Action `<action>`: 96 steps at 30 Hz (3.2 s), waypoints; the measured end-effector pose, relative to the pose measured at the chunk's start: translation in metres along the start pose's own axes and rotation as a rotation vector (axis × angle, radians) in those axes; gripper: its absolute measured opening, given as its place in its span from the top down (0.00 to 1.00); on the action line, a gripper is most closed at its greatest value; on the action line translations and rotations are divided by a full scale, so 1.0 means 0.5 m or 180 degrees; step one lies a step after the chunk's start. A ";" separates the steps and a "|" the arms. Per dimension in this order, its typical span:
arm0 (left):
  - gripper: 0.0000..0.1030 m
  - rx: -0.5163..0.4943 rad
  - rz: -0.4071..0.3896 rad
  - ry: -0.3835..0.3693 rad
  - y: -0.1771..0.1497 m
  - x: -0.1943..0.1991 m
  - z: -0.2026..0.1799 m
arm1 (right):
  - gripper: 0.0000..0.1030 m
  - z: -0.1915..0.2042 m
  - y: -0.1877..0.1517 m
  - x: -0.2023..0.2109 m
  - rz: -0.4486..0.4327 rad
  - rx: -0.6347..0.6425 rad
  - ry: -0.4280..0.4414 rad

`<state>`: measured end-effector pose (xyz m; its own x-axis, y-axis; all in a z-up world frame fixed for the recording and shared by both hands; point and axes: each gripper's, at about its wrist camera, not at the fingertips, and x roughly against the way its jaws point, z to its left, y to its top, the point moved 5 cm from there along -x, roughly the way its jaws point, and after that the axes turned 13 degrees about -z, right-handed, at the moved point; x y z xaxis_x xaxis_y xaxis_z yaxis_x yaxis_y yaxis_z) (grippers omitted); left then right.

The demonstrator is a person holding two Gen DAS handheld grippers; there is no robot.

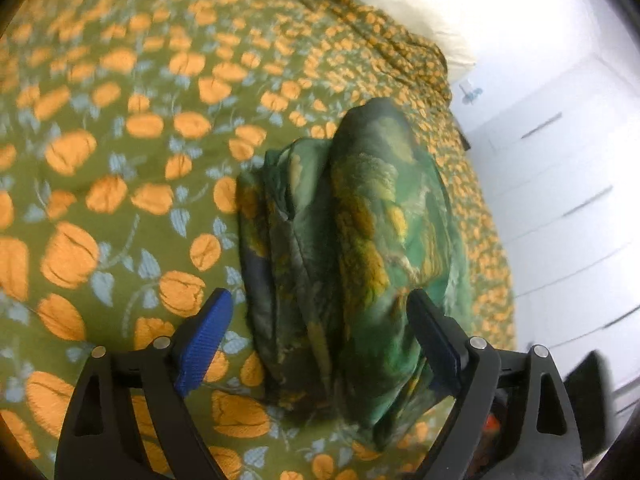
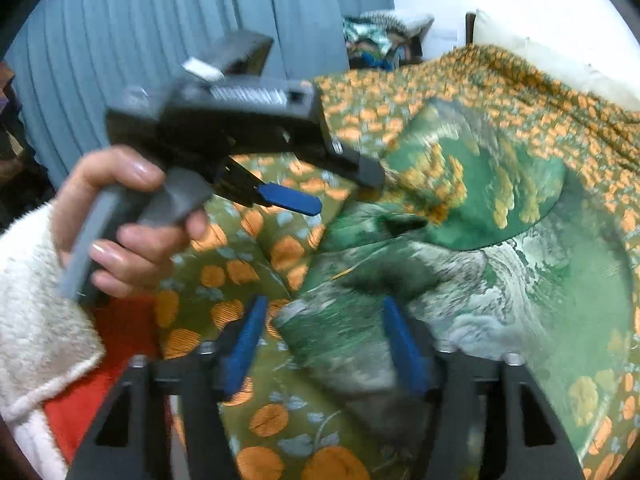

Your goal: Fold large clothes

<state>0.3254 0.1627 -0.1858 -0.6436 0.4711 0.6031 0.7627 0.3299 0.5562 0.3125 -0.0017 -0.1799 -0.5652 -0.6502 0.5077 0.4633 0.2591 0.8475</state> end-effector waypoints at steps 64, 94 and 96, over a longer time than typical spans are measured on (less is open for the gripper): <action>0.00 -0.0126 0.0819 0.0251 -0.014 -0.267 0.075 | 0.22 -0.539 -0.163 0.130 -0.0124 -0.2844 0.0074; 0.59 -0.0833 0.0064 0.0365 0.086 -0.067 -0.167 | 0.40 -0.317 0.087 0.161 -0.0438 -0.0360 -0.0631; 0.59 -0.0913 0.0001 0.0342 0.121 -0.077 -0.194 | 0.40 -0.341 0.106 0.163 -0.0479 -0.0373 -0.0667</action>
<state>0.3900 0.0851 -0.1200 -0.6581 0.3771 0.6517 0.7238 0.0781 0.6856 0.4074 -0.1628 -0.1201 -0.7566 -0.5102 0.4089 0.4325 0.0785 0.8982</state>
